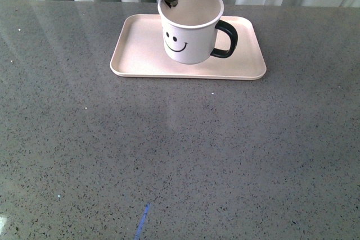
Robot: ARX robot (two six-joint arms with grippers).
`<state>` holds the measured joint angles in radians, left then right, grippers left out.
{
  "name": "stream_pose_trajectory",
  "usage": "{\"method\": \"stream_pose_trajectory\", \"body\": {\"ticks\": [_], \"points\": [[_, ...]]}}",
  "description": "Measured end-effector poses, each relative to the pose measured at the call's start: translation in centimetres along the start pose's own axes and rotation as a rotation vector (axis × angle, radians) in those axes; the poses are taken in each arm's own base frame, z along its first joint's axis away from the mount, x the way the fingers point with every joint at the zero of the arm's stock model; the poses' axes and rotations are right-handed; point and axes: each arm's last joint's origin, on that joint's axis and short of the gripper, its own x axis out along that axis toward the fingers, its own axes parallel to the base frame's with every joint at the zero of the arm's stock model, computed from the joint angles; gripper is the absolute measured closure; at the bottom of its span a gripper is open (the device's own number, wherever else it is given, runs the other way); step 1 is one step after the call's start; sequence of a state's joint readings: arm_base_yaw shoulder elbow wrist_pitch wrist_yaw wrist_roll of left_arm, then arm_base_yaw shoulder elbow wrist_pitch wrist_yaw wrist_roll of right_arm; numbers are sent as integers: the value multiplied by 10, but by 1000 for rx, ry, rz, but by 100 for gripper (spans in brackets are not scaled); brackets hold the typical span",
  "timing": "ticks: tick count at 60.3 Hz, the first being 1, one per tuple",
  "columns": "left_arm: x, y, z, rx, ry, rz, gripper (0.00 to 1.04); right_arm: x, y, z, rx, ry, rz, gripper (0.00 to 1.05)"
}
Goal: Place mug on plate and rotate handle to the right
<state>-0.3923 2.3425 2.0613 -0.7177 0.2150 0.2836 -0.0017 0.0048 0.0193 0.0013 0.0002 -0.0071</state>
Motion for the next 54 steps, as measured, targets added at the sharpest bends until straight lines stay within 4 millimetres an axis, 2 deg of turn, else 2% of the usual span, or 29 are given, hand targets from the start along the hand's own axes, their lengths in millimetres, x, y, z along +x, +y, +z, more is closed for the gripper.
{"method": "stream_pose_trajectory", "body": {"ticks": [21,41,54], "points": [[33,13,20,21,44,-30,103,0,0,0,0,0,0,9],[55,17,18,33,94,-52,103,0,0,0,0,0,0,9],[58,17,17,47,93,-53,103,0,0,0,0,0,0,9]]}}
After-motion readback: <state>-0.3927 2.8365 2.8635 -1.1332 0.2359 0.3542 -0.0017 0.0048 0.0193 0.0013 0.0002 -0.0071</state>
